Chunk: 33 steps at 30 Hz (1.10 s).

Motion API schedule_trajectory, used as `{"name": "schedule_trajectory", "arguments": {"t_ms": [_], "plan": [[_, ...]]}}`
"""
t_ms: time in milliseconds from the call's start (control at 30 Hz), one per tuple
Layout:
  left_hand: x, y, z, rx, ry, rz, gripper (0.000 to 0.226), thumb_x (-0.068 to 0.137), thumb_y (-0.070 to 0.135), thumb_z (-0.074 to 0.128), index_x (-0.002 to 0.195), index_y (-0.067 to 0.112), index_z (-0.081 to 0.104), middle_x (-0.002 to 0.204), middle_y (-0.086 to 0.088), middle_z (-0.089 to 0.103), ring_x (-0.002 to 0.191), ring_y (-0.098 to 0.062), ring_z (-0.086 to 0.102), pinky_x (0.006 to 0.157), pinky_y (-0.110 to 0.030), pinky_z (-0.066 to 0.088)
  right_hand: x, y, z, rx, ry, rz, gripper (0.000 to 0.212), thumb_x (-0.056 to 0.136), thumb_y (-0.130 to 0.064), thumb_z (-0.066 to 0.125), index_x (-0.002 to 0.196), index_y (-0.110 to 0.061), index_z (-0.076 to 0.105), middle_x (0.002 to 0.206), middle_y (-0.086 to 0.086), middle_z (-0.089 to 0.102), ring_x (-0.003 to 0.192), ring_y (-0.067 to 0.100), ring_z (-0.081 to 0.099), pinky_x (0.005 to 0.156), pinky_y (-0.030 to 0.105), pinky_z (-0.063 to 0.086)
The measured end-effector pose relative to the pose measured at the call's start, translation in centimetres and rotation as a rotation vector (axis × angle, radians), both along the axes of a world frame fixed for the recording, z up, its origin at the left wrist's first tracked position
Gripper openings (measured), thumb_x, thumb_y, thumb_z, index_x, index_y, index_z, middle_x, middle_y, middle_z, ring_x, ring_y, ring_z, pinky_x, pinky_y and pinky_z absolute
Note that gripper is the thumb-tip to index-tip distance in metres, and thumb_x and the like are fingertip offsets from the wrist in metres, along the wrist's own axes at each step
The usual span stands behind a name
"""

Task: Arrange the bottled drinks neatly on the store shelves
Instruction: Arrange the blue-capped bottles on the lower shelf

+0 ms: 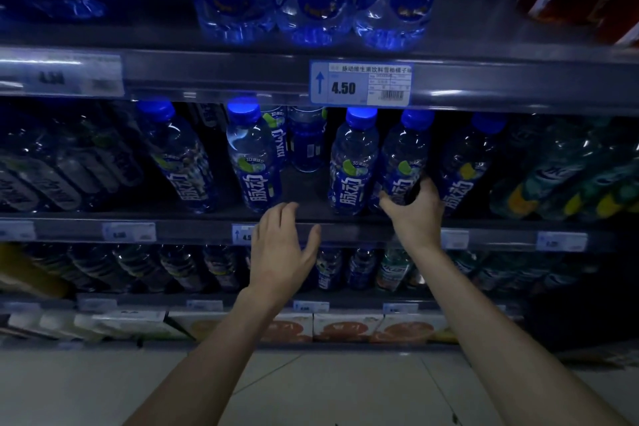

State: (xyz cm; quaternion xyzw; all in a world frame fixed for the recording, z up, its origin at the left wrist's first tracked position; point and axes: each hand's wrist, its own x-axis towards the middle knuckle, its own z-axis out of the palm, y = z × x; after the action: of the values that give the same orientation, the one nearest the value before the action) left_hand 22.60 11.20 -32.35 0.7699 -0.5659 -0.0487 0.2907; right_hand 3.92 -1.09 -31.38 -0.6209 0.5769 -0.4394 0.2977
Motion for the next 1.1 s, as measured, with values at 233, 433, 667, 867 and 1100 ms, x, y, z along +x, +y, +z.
{"name": "schedule_trajectory", "arguments": {"t_ms": [233, 433, 667, 867, 1100], "plan": [[1.3, 0.9, 1.0, -0.007, 0.062, 0.031, 0.052, 0.095, 0.047, 0.045, 0.136, 0.015, 0.043, 0.135, -0.001, 0.049, 0.127, -0.018, 0.042, 0.107, -0.037, 0.035, 0.3, 0.8, -0.1, 0.030, 0.057, 0.004, 0.054, 0.082, -0.038, 0.073, 0.126, -0.017, 0.049, 0.117, 0.003, 0.058, 0.105, 0.018, 0.056, 0.085, 0.030, 0.047], [5.3, 3.1, 2.6, -0.151, 0.200, 0.193, 0.042, 0.095, 0.040, 0.052, 0.128, 0.013, 0.049, 0.123, -0.002, 0.050, 0.114, -0.019, 0.048, 0.096, -0.041, 0.044, 2.6, 6.6, 0.2, -0.142, 0.055, -0.222, 0.046, 0.086, -0.033, 0.069, 0.121, -0.013, 0.048, 0.115, 0.005, 0.047, 0.103, 0.022, 0.051, 0.077, 0.025, 0.043], [12.1, 4.1, 3.1, -0.231, 0.350, 0.451, 0.052, 0.091, 0.043, 0.059, 0.132, 0.017, 0.040, 0.131, -0.002, 0.037, 0.116, -0.022, 0.045, 0.083, -0.029, 0.040, 11.0, 10.7, -0.8, -0.003, 0.038, 0.108, 0.043, 0.088, -0.030, 0.067, 0.126, -0.019, 0.049, 0.113, -0.008, 0.049, 0.101, 0.001, 0.047, 0.075, -0.004, 0.030], [15.6, 2.2, 1.3, -0.002, 0.502, 0.462, 0.097, 0.078, 0.050, 0.072, 0.152, 0.017, 0.018, 0.155, -0.003, 0.025, 0.139, -0.024, 0.031, 0.110, -0.042, 0.035, 18.8, 8.5, -0.1, 0.097, 0.026, 0.159, 0.069, 0.086, -0.037, 0.069, 0.143, -0.016, 0.037, 0.138, -0.003, 0.043, 0.121, 0.009, 0.042, 0.091, 0.016, 0.033], [16.9, 0.4, 0.4, -0.102, 0.461, 0.373, 0.081, 0.077, 0.047, 0.074, 0.142, 0.018, 0.036, 0.138, 0.000, 0.048, 0.122, -0.019, 0.049, 0.098, -0.034, 0.044, 21.1, 6.2, -0.6, 0.000, -0.014, 0.067, 0.069, 0.079, -0.034, 0.077, 0.136, -0.010, 0.048, 0.128, 0.003, 0.053, 0.118, 0.016, 0.051, 0.096, 0.022, 0.041]]}}
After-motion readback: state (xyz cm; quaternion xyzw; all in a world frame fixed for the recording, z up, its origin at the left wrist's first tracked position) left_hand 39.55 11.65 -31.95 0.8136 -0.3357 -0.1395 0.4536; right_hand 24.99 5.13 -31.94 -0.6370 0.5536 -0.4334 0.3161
